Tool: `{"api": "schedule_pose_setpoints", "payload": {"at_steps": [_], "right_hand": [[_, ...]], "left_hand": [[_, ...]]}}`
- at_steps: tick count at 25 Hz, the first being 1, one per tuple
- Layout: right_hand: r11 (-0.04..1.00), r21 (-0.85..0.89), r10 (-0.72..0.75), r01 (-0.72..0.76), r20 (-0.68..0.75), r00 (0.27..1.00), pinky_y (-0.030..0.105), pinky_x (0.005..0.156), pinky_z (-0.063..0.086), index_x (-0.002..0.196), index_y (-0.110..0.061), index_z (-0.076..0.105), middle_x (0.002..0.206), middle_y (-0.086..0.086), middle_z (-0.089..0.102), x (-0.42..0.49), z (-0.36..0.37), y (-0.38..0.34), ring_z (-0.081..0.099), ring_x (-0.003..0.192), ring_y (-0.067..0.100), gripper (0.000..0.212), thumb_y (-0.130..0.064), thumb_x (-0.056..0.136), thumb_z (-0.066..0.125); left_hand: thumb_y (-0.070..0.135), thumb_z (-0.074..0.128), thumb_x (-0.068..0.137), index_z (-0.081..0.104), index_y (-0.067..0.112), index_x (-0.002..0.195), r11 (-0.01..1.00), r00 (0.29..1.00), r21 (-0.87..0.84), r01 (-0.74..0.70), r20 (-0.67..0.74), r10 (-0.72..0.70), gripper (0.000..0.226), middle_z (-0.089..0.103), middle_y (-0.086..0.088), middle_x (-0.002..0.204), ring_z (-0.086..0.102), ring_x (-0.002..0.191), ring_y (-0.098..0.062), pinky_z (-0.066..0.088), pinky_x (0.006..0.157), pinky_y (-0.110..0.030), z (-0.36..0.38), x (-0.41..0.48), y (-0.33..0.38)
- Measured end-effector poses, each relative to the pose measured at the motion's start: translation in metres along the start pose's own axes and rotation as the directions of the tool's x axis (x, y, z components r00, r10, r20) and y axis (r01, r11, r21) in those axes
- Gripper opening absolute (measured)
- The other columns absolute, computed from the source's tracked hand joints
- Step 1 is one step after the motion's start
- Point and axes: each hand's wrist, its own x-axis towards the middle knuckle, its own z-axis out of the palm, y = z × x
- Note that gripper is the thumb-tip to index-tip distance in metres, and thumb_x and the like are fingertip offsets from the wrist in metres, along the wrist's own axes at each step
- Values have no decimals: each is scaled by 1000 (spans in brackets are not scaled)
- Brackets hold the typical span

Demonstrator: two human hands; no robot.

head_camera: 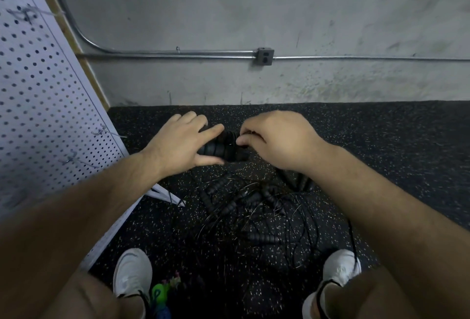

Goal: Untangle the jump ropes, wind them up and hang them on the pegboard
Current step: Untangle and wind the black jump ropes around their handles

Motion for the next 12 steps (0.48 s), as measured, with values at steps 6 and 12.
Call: {"api": "schedule_pose_setpoints", "payload": {"at_steps": [6, 12], "right_hand": [[977, 213, 19, -16, -11, 1000, 32, 74, 50, 93, -32, 72, 90, -13, 69, 7, 9, 37, 59, 85, 8, 30, -60, 86, 64], [658, 746, 99, -103, 49, 994, 25, 81, 50, 97, -16, 70, 90, -10, 67, 6, 30, 51, 62, 82, 1, 11, -18, 100, 60]], "left_hand": [[83, 43, 84, 55, 25, 135, 965, 991, -229, -130, -68, 117, 78, 57, 2, 100, 46, 88, -15, 46, 77, -35, -13, 0, 21], [75, 44, 89, 45, 24, 145, 910, 998, -410, -56, -47, 41, 76, 53, 7, 108, 48, 99, -12, 50, 88, -32, -45, -2, 40]]}}
